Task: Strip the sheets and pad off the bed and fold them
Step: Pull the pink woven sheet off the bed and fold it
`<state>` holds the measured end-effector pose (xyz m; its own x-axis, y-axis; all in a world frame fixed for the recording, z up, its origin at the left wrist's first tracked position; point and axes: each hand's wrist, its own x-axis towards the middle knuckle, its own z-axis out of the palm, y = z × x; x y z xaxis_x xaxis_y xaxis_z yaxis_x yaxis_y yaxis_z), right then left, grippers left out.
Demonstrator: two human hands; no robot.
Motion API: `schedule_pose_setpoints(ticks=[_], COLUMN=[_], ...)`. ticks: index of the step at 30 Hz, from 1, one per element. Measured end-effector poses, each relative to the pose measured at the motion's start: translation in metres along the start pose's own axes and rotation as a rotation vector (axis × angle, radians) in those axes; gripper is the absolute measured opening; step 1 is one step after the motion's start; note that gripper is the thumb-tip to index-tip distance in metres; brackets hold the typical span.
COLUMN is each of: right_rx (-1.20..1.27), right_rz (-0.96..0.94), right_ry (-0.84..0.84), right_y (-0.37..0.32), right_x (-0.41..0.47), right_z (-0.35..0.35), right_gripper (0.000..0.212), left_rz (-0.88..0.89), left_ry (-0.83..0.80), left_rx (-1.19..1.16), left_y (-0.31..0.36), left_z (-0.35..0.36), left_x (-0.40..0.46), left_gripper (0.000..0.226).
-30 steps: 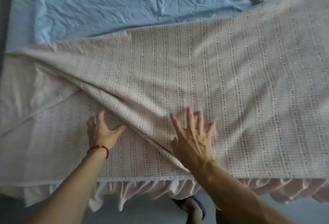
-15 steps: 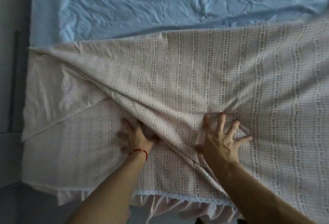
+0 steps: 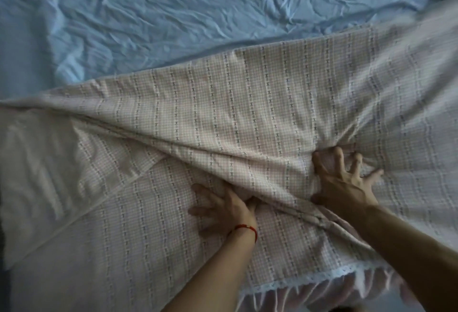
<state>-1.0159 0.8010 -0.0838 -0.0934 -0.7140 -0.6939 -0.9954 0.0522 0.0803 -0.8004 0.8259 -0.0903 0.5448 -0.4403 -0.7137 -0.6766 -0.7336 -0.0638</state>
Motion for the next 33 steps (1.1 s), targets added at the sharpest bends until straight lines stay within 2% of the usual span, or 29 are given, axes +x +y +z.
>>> schedule_pose_setpoints(ticks=[6, 8, 11, 13, 15, 17, 19, 22, 24, 26, 28, 30, 31, 33], right_rx=[0.003, 0.006, 0.052, 0.116, 0.18, 0.246, 0.397, 0.734, 0.908, 1.056, 1.259, 1.683, 1.899, 2.142], right_rz=[0.074, 0.072, 0.092, 0.122, 0.143, 0.101, 0.026, -0.055, -0.104, -0.12, -0.062, 0.12, 0.227, 0.392], right_ry=[0.003, 0.021, 0.043, 0.032, 0.012, 0.067, 0.252, 0.575, 0.659, 0.543, 0.23, -0.103, -0.219, -0.269], right_y=[-0.013, -0.01, -0.009, -0.012, -0.019, -0.034, -0.057, -0.114, -0.155, -0.19, -0.215, -0.229, -0.235, -0.242], right_x=[-0.008, -0.008, -0.011, -0.012, -0.017, -0.032, -0.052, -0.096, -0.12, -0.135, -0.143, -0.147, -0.149, -0.153], right_z=[0.0, 0.003, 0.012, 0.015, 0.011, 0.007, 0.006, 0.007, 0.006, 0.01, 0.014, 0.015, 0.015, 0.016], right_gripper=[0.118, 0.118, 0.116, 0.115, 0.113, 0.1, 0.075, 0.046, 0.028, 0.017, 0.015, 0.024, 0.029, 0.039], left_rz=[0.133, 0.2, 0.141, -0.021, -0.097, -0.12, -0.149, -0.174, -0.149, -0.114, -0.094, -0.093, -0.102, -0.128], left_ry=[-0.172, -0.227, -0.224, -0.249, -0.225, -0.21, -0.299, -0.363, -0.353, -0.348, -0.302, -0.281, -0.271, -0.223], left_rx=[-0.051, -0.169, -0.67, -1.035, -1.274, -1.424, -1.569, -1.734, -1.781, -1.76, -1.717, -1.688, -1.683, -1.671], left_y=[-0.024, -0.044, -0.077, -0.087, -0.091, -0.094, -0.091, -0.093, -0.105, -0.126, -0.155, -0.191, -0.211, -0.25], left_z=[-0.029, -0.048, -0.088, -0.118, -0.143, -0.157, -0.166, -0.17, -0.165, -0.16, -0.157, -0.154, -0.154, -0.157], left_x=[-0.005, 0.005, 0.039, 0.065, 0.089, 0.111, 0.129, 0.136, 0.125, 0.109, 0.097, 0.092, 0.092, 0.091], left_gripper=[0.098, 0.091, 0.09, 0.073, 0.056, 0.056, 0.056, 0.041, 0.031, 0.031, 0.03, 0.024, 0.022, 0.019])
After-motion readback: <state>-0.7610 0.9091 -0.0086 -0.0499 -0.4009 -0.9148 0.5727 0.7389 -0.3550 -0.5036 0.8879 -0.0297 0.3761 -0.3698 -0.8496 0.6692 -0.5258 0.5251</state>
